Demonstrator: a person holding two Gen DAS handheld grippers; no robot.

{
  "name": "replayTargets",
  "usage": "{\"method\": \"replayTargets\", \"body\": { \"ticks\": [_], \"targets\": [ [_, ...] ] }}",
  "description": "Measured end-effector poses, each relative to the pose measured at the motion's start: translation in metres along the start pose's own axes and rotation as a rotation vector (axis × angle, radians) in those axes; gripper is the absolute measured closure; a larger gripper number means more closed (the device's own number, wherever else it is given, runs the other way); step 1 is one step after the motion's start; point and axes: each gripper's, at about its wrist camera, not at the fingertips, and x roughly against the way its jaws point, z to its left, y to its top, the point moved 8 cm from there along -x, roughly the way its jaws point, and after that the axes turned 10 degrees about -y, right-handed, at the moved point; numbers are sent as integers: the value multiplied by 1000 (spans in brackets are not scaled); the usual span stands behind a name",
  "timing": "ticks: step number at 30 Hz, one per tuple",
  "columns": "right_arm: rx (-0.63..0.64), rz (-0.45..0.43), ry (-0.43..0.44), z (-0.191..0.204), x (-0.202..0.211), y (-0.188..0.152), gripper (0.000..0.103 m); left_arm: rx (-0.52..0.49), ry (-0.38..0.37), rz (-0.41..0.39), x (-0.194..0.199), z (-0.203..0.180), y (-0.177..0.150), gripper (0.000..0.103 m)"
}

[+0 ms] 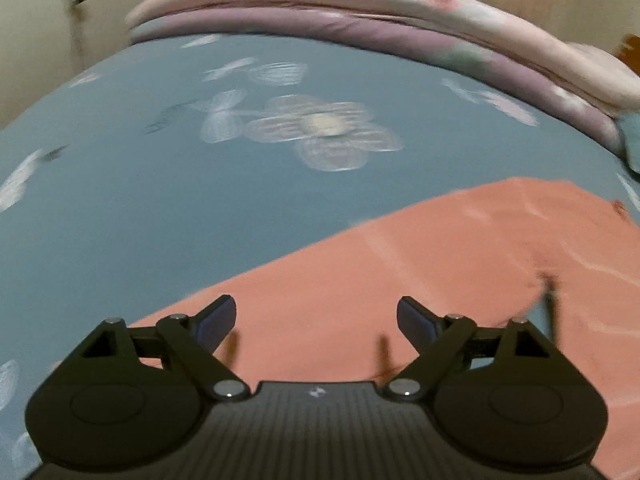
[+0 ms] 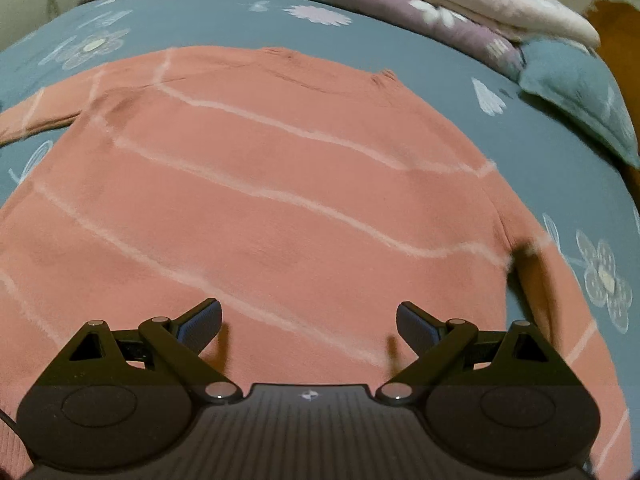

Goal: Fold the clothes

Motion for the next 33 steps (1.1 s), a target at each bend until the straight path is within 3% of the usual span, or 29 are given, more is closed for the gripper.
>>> {"method": "replayTargets", "body": {
  "ticks": [2,4,7,8,13,19,24,27,33],
  "targets": [
    [28,-8,-11,5,0,2,6,-16,-64,-18,-11,-26,8,16],
    [38,-8,-14,7,1,1,6,-81,-42,-25,-14,-26,-2,16],
    [36,5,-13,6,-2,-3,6,-188,7,-34,-15,-23,-21,8],
    [34,10,-16,4,-3,-5,6,-145,6,-23,-14,-10,-21,3],
    [2,51,-7,-1,-12,-11,6,15,25,13,13,40,-16,7],
    [14,33,5,7,-16,0,6,43,65,19,13,58,-21,7],
    [44,33,0,8,-16,0,6,71,108,28,12,73,-21,1],
    [19,52,3,5,-19,-2,6,111,143,39,12,74,-4,8],
    [5,59,8,7,-19,-5,6,-26,-110,2,3,-29,31,7]
  ]
}}
